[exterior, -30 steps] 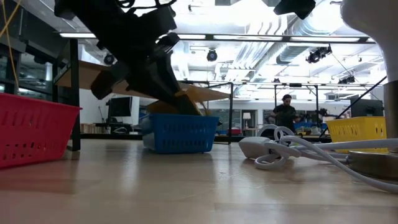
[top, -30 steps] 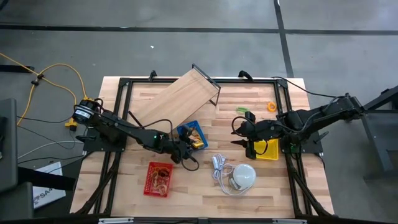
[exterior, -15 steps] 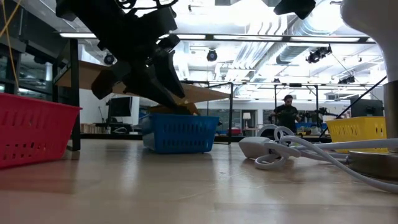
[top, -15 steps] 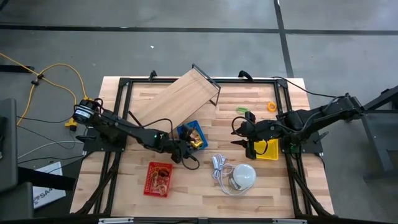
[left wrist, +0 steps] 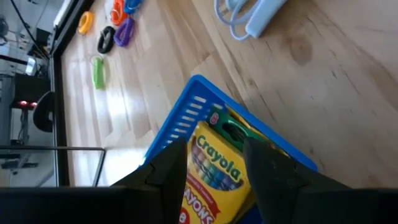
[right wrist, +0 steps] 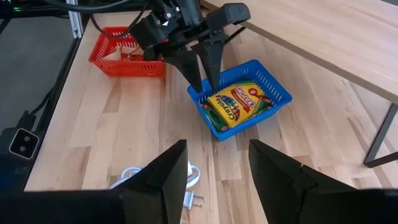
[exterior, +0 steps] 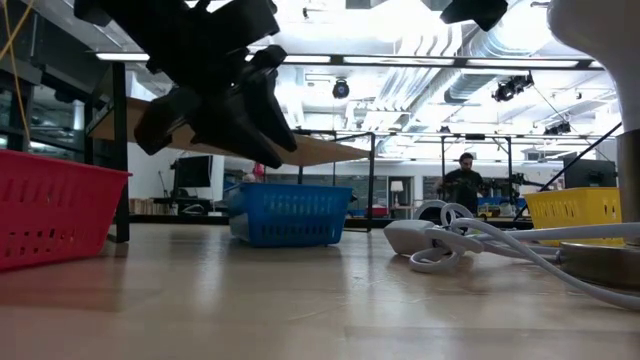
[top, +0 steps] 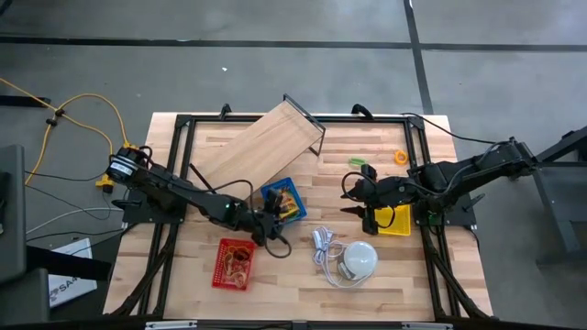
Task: Pick & Place Office Desk Supplies
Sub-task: Put the green spring keychain into the yellow bin
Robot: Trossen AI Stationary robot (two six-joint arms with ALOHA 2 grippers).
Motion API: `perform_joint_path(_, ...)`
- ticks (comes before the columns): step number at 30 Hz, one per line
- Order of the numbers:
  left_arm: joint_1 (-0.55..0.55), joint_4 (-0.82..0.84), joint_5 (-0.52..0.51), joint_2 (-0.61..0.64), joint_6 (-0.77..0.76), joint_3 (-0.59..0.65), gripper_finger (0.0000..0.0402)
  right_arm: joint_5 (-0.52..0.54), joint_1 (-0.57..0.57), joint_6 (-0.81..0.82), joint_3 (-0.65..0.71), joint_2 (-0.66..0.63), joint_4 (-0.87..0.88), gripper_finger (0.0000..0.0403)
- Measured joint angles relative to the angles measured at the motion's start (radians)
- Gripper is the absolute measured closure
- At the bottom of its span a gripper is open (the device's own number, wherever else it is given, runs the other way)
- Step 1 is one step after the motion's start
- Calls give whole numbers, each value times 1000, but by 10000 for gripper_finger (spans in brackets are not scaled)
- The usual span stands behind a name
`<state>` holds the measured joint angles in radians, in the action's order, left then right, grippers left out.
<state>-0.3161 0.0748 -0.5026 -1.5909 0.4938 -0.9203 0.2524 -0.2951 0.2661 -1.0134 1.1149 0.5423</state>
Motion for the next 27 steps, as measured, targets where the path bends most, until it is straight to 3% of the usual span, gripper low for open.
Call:
perform_joint_path(5, 0, -49, -1, 0, -10, 0, 252, -1, 0, 0, 0, 0, 1, 244)
perform_joint_path(11, 2, -159, -43, 20, -146, 0, 252, 10, 0, 27, 0, 0, 36, 244)
perform_joint_path(16, 15, -187, -38, 98, -176, 0, 252, 25, 15, 49, 0, 0, 74, 244)
perform_joint_path(22, 41, -186, 76, 220, -290, 0, 252, 37, 30, 45, 0, 0, 84, 244)
perform_joint_path(27, 59, -143, 83, 323, -365, 0, 252, 37, 53, 29, 0, 0, 87, 244)
